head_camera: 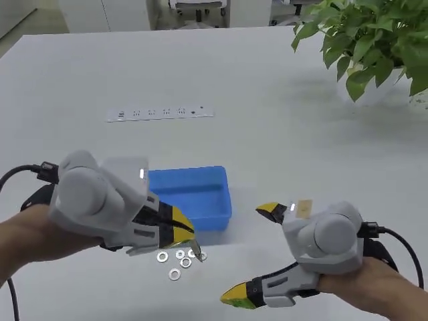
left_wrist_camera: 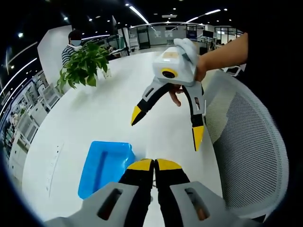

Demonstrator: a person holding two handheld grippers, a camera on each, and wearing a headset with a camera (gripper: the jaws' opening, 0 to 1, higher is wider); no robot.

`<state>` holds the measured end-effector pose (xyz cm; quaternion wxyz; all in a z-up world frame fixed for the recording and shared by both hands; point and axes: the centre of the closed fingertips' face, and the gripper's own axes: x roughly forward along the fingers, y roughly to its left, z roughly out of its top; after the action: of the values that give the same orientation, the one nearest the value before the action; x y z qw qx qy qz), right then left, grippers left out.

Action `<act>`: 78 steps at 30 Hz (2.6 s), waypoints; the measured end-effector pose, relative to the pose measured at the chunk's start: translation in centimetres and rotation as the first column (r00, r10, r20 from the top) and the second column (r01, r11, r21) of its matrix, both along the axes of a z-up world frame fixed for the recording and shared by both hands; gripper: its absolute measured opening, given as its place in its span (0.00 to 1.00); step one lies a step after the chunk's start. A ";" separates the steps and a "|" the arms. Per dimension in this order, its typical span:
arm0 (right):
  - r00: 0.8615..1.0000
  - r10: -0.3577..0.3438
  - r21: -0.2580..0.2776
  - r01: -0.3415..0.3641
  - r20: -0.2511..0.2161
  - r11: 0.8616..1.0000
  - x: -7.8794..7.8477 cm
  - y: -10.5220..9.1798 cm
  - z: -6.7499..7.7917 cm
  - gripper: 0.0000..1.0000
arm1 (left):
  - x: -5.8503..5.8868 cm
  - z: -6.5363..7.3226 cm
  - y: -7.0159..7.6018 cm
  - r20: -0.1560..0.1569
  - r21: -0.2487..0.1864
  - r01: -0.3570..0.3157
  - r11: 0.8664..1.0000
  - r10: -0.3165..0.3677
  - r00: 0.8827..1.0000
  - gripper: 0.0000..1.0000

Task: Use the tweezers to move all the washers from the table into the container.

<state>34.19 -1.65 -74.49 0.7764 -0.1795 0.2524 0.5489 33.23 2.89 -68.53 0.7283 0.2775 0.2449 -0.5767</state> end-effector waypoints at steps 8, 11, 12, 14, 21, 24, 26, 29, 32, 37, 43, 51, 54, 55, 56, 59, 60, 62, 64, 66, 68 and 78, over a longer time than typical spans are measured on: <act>1.000 0.002 -0.009 -0.002 -0.008 1.000 -0.3 -0.2 -0.3 1.00 | 0.3 -0.4 -0.3 0.002 0.007 0.012 1.000 -0.012 1.000 0.05; 1.000 0.003 -0.011 -0.003 -0.012 1.000 -0.4 -0.3 -0.4 1.00 | 0.4 -0.6 -0.3 0.003 0.014 0.013 1.000 -0.013 1.000 0.05; 1.000 0.003 -0.013 -0.003 -0.013 1.000 -0.4 -0.4 -0.4 1.00 | 0.4 -0.7 -0.2 0.003 0.016 0.013 1.000 -0.013 1.000 0.05; 1.000 0.002 -0.014 -0.002 -0.013 1.000 -0.4 -0.4 -0.4 1.00 | 0.5 -0.9 -0.2 0.001 0.019 0.014 1.000 -0.014 1.000 0.05; 1.000 0.009 -0.009 -0.010 -0.010 1.000 -0.4 -0.2 -0.4 0.99 | 0.5 -1.2 -0.1 0.000 0.020 0.015 1.000 -0.015 1.000 0.05; 1.000 0.025 -0.006 -0.025 -0.009 1.000 -0.5 0.1 -0.4 0.98 | 0.6 -1.2 -0.1 -0.001 0.017 0.012 1.000 -0.012 1.000 0.05; 0.999 0.041 -0.004 -0.041 -0.008 0.999 -0.7 0.3 -0.4 0.96 | 0.6 -1.2 -0.1 -0.003 0.016 0.012 1.000 -0.012 1.000 0.05; 0.998 0.067 0.001 -0.067 -0.001 0.998 -0.7 0.8 -0.2 0.93 | 0.7 -1.2 -0.1 -0.003 0.014 0.012 1.000 -0.012 1.000 0.05; 0.996 0.094 0.005 -0.094 0.008 0.996 -0.8 1.2 -0.1 0.88 | 0.7 -1.1 -0.1 -0.006 0.011 0.013 1.000 -0.012 1.000 0.05; 0.989 0.149 -0.006 -0.149 0.018 0.989 -0.9 2.0 -0.2 0.79 | 0.8 -1.2 -0.1 -0.008 0.012 0.020 1.000 -0.020 1.000 0.05; 0.979 0.202 -0.029 -0.201 0.036 0.979 -0.8 2.8 -0.7 0.66 | 0.8 -1.2 -0.1 -0.011 0.014 0.020 1.000 -0.020 1.000 0.05; 0.962 0.268 -0.053 -0.265 0.048 0.963 -0.7 4.1 -1.3 0.49 | 0.8 -1.3 -0.3 -0.018 0.013 0.025 1.000 -0.025 1.000 0.05; 0.954 0.294 -0.071 -0.290 0.054 0.954 -0.7 4.4 -1.6 0.43 | 0.8 -1.3 -0.4 -0.019 0.014 0.027 1.000 -0.027 0.999 0.05; 0.951 0.303 -0.076 -0.299 0.055 0.951 -0.7 4.6 -1.7 0.41 | 0.8 -1.3 -0.4 -0.020 0.013 0.028 1.000 -0.028 0.999 0.05; 0.950 0.308 -0.080 -0.303 0.056 0.950 -0.7 4.7 -1.8 0.40 | 0.8 -1.3 -0.4 -0.021 0.013 0.029 0.999 -0.028 0.999 0.05; 0.946 0.318 -0.088 -0.312 0.057 0.946 -0.6 5.0 -2.1 0.36 | 0.9 -1.4 -0.5 -0.020 0.014 0.033 0.999 -0.032 0.999 0.05; 0.944 0.324 -0.090 -0.318 0.057 0.944 -0.6 5.1 -2.1 0.35 | 0.8 -1.4 -0.6 -0.020 0.015 0.034 0.999 -0.034 0.999 0.05; 0.940 0.338 -0.098 -0.331 0.057 0.938 -0.6 5.3 -2.4 0.33 | 0.8 -1.4 -0.7 -0.020 0.016 0.037 0.999 -0.037 0.999 0.05; 0.937 0.346 -0.104 -0.340 0.055 0.935 -0.6 5.5 -2.6 0.31 | 0.8 -1.4 -0.7 -0.018 0.017 0.042 0.999 -0.042 0.999 0.05; 0.934 0.353 -0.109 -0.345 0.056 0.932 -0.5 5.6 -2.7 0.30 | 0.7 -1.4 -0.7 -0.018 0.021 0.047 0.999 -0.047 0.999 0.05; 0.932 0.358 -0.113 -0.351 0.057 0.930 -0.4 5.8 -2.8 0.28 | 0.7 -1.4 -0.6 -0.018 0.023 0.049 0.999 -0.049 0.999 0.05; 0.927 0.371 -0.137 -0.362 0.052 0.922 -0.1 6.2 -3.1 0.18 | 0.7 -1.6 -0.9 -0.020 0.028 0.057 0.998 -0.057 0.998 0.05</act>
<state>34.11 4.56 -77.61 0.6563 -0.2926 0.2183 0.6603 33.90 2.03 -70.14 0.7051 0.2892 0.2522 -0.5962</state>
